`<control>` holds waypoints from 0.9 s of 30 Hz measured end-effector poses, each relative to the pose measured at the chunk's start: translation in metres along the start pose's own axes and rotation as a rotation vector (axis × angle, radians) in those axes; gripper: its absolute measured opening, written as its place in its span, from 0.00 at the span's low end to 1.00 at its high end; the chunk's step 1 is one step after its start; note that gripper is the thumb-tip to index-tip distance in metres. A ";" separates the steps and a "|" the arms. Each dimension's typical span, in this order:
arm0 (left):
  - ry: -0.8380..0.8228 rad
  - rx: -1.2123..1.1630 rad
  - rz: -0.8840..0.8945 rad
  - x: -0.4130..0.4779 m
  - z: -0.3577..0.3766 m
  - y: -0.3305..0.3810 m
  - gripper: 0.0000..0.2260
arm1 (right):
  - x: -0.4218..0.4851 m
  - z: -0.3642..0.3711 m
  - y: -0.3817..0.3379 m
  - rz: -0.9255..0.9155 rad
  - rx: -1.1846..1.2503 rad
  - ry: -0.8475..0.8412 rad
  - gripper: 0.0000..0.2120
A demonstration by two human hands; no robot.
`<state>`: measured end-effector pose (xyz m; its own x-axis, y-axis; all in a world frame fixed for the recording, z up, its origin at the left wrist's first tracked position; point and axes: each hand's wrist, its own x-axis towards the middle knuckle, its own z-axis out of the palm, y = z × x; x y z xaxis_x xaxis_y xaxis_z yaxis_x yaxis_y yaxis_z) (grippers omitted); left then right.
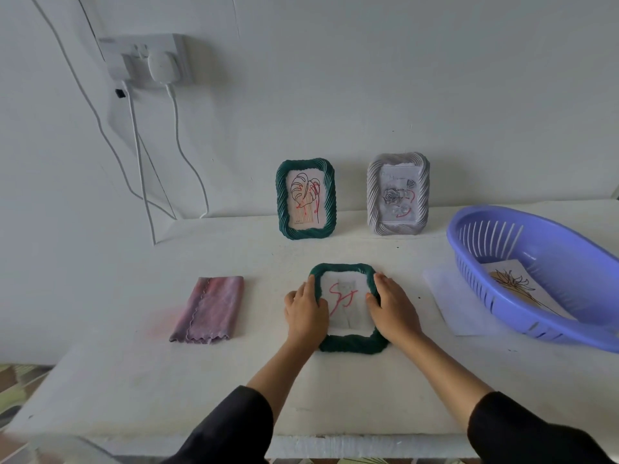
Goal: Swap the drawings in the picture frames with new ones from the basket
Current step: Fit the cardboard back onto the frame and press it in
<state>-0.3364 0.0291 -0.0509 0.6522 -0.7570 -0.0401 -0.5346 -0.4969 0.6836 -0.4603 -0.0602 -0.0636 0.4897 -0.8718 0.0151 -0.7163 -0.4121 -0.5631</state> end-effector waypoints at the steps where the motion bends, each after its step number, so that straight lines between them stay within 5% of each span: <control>1: 0.017 0.038 0.009 -0.001 0.002 0.001 0.24 | 0.000 0.001 0.001 -0.002 -0.027 -0.002 0.25; 7: 0.032 0.022 0.022 0.002 -0.003 -0.004 0.22 | 0.001 0.001 0.002 -0.015 -0.035 0.012 0.24; 13: 0.359 0.278 -0.184 0.028 -0.060 -0.057 0.26 | 0.000 -0.002 0.002 -0.038 -0.043 0.003 0.24; 18: 0.189 0.431 -0.463 0.037 -0.088 -0.092 0.34 | -0.001 -0.004 0.002 -0.041 -0.057 -0.011 0.25; 27: 0.240 0.312 -0.384 0.037 -0.105 -0.096 0.28 | 0.001 -0.007 0.002 0.012 0.125 -0.029 0.25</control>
<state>-0.2052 0.0935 -0.0417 0.9166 -0.3963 -0.0524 -0.3438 -0.8484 0.4026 -0.4648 -0.0634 -0.0590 0.4969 -0.8677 -0.0149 -0.6553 -0.3639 -0.6619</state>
